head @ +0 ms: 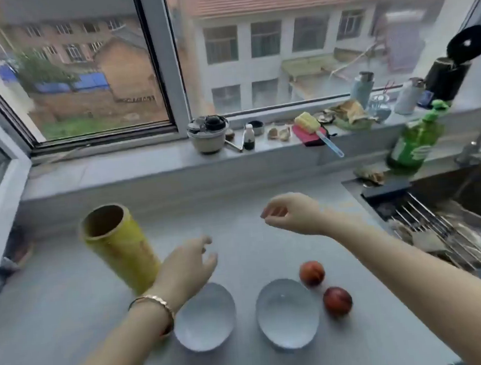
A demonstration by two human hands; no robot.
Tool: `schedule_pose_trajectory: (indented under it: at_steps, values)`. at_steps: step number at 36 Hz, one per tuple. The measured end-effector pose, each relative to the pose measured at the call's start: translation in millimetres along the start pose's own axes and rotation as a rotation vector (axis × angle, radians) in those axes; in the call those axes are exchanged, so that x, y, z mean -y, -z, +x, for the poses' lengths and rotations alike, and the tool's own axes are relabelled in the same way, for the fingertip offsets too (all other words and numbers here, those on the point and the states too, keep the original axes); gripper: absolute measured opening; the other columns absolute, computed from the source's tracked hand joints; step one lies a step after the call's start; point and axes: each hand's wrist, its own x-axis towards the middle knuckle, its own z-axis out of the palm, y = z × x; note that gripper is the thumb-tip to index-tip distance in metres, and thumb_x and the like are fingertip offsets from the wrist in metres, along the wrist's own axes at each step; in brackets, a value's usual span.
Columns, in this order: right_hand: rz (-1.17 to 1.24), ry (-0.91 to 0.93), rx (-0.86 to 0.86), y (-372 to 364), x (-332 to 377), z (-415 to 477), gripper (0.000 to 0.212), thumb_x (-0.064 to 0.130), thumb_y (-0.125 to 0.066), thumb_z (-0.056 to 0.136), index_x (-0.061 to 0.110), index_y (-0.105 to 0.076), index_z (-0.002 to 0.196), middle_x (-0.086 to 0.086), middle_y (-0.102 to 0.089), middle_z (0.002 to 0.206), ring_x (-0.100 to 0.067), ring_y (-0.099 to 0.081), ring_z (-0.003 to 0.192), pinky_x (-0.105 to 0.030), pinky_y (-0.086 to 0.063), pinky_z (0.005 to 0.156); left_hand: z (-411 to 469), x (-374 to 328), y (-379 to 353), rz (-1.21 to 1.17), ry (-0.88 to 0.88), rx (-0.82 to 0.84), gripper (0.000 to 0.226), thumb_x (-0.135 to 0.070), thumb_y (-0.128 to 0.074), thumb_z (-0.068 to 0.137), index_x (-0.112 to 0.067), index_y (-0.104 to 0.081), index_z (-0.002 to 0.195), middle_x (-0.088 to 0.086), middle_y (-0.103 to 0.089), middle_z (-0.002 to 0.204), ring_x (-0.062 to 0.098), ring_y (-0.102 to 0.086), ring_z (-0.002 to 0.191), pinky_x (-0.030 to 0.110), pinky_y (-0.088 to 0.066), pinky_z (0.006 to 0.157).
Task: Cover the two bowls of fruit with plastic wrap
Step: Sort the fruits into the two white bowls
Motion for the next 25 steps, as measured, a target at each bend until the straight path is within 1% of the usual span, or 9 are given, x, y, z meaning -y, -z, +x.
schedule_pose_trajectory:
  at_steps: [3,5,7,12,14,16,20,22,25]
  values:
    - [-0.066,-0.169,0.041,-32,-44,-14,0.020,0.021,-0.057,0.087,0.016,-0.066,0.104,0.002,-0.065,0.094,-0.012,-0.059,0.089,-0.022,-0.044,0.082,-16,4,-46,-0.021,0.047,0.135,0.037,-0.028,-0.051,0.092,-0.020,-0.049,0.128,0.004,-0.060,0.121,0.021,-0.056,0.110,0.028,-0.042,0.091]
    - [-0.054,-0.275,0.064,-53,-79,-26,0.022,0.018,-0.056,0.086,0.013,-0.066,0.105,-0.003,-0.067,0.102,-0.018,-0.061,0.094,-0.026,-0.046,0.085,-25,6,-75,-0.036,0.074,0.229,0.039,-0.028,-0.050,0.092,-0.019,-0.047,0.130,0.004,-0.059,0.121,0.021,-0.055,0.111,0.029,-0.042,0.093]
    - [-0.053,-0.377,0.063,-67,-108,-36,0.023,0.018,-0.057,0.085,0.011,-0.064,0.106,-0.006,-0.067,0.108,-0.022,-0.060,0.097,-0.027,-0.045,0.084,-27,6,-97,-0.062,0.085,0.279,0.042,-0.028,-0.051,0.092,-0.016,-0.045,0.132,0.007,-0.057,0.125,0.022,-0.054,0.113,0.029,-0.041,0.095]
    - [-0.067,-0.497,0.057,-86,-144,-43,0.037,0.020,-0.060,0.084,0.011,-0.055,0.119,-0.011,-0.055,0.123,-0.025,-0.052,0.113,-0.026,-0.039,0.089,-12,-6,-124,-0.071,0.095,0.320,0.044,-0.029,-0.048,0.093,-0.015,-0.041,0.134,0.007,-0.053,0.130,0.022,-0.052,0.117,0.030,-0.042,0.093]
    - [-0.070,-0.521,0.055,-93,-151,-38,0.047,0.025,-0.062,0.082,0.014,-0.048,0.126,-0.012,-0.047,0.128,-0.026,-0.049,0.118,-0.030,-0.038,0.094,-2,-10,-129,-0.051,0.115,0.339,0.043,-0.030,-0.046,0.094,-0.016,-0.041,0.135,0.007,-0.053,0.129,0.023,-0.052,0.116,0.030,-0.041,0.091]
    - [-0.055,-0.540,0.049,-100,-156,-30,0.056,0.030,-0.063,0.080,0.017,-0.041,0.131,-0.012,-0.043,0.131,-0.027,-0.049,0.119,-0.033,-0.040,0.094,6,-11,-134,-0.044,0.146,0.374,0.043,-0.028,-0.045,0.094,-0.016,-0.040,0.135,0.008,-0.055,0.127,0.023,-0.052,0.116,0.029,-0.041,0.089]
    - [-0.040,-0.584,0.046,-115,-160,-14,0.067,0.039,-0.062,0.079,0.023,-0.032,0.137,-0.009,-0.039,0.132,-0.030,-0.054,0.113,-0.036,-0.044,0.091,12,-11,-143,-0.121,0.225,0.443,0.039,-0.021,-0.045,0.094,-0.014,-0.044,0.132,0.011,-0.065,0.110,0.026,-0.061,0.100,0.032,-0.048,0.084]
    - [-0.050,-0.598,0.047,-123,-163,-8,0.068,0.040,-0.062,0.078,0.024,-0.032,0.137,-0.009,-0.038,0.131,-0.031,-0.054,0.111,-0.036,-0.045,0.090,13,-10,-146,-0.186,0.253,0.467,0.035,-0.019,-0.044,0.093,-0.015,-0.048,0.127,0.010,-0.068,0.097,0.026,-0.065,0.087,0.034,-0.052,0.080]
    - [-0.009,-0.633,0.015,-131,-167,-1,0.065,0.037,-0.066,0.075,0.024,-0.037,0.131,-0.010,-0.044,0.125,-0.031,-0.054,0.108,-0.035,-0.045,0.088,12,-10,-150,-0.267,0.294,0.477,0.026,-0.017,-0.042,0.094,-0.018,-0.054,0.116,0.008,-0.068,0.081,0.024,-0.065,0.068,0.034,-0.055,0.072]
